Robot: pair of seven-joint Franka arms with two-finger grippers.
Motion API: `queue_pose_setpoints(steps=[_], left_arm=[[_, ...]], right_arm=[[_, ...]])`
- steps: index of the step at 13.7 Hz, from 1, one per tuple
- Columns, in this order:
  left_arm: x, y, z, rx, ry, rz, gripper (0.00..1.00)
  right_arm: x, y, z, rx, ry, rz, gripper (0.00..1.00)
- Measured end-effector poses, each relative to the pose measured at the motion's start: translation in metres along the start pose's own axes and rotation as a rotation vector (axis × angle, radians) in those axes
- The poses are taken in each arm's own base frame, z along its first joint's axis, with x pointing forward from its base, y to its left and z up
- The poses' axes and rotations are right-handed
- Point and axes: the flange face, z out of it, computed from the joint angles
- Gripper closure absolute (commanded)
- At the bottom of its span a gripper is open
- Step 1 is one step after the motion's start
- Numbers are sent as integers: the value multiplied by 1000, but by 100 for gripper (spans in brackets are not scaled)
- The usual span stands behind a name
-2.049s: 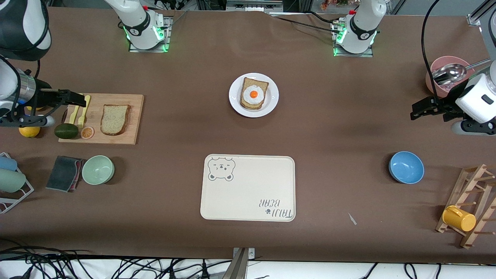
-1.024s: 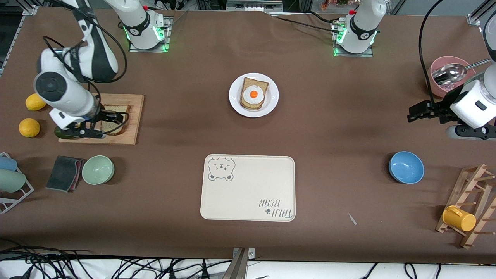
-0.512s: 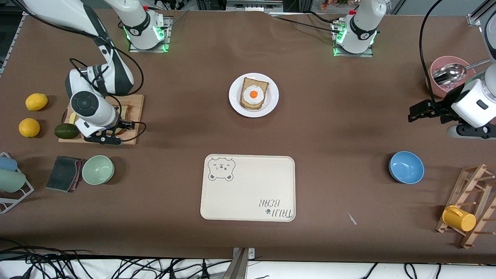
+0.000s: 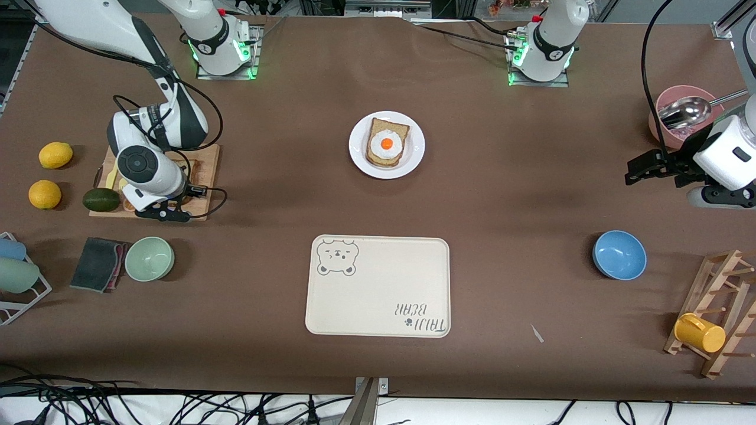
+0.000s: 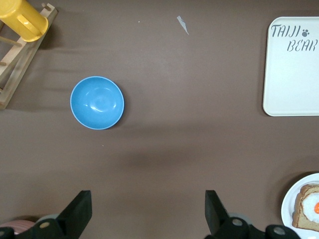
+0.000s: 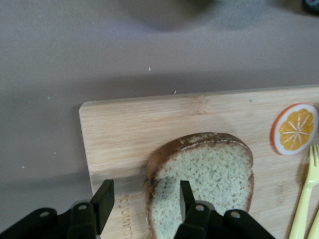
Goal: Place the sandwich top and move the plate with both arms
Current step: 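Grasp the bread slice edge with the right gripper and lift it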
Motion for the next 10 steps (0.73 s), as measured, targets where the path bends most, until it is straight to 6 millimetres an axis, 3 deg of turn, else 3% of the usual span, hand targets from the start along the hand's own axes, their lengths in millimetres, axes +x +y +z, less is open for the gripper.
queue_pose_setpoints(steps=[2, 4, 5, 6, 10], left_arm=[[1, -1, -1, 0, 14, -1, 0], [4, -2, -3, 0, 35, -3, 0], [5, -2, -4, 0, 48, -3, 0], [5, -2, -5, 1, 53, 1, 0], [6, -1, -5, 1, 53, 29, 0]], right_arm=[[0, 1, 7, -15, -8, -10, 53], [0, 2, 12, -26, -12, -17, 87], [0, 3, 12, -30, -11, -16, 96], [1, 6, 12, -33, -11, -8, 100], [0, 5, 12, -33, -10, 15, 100]])
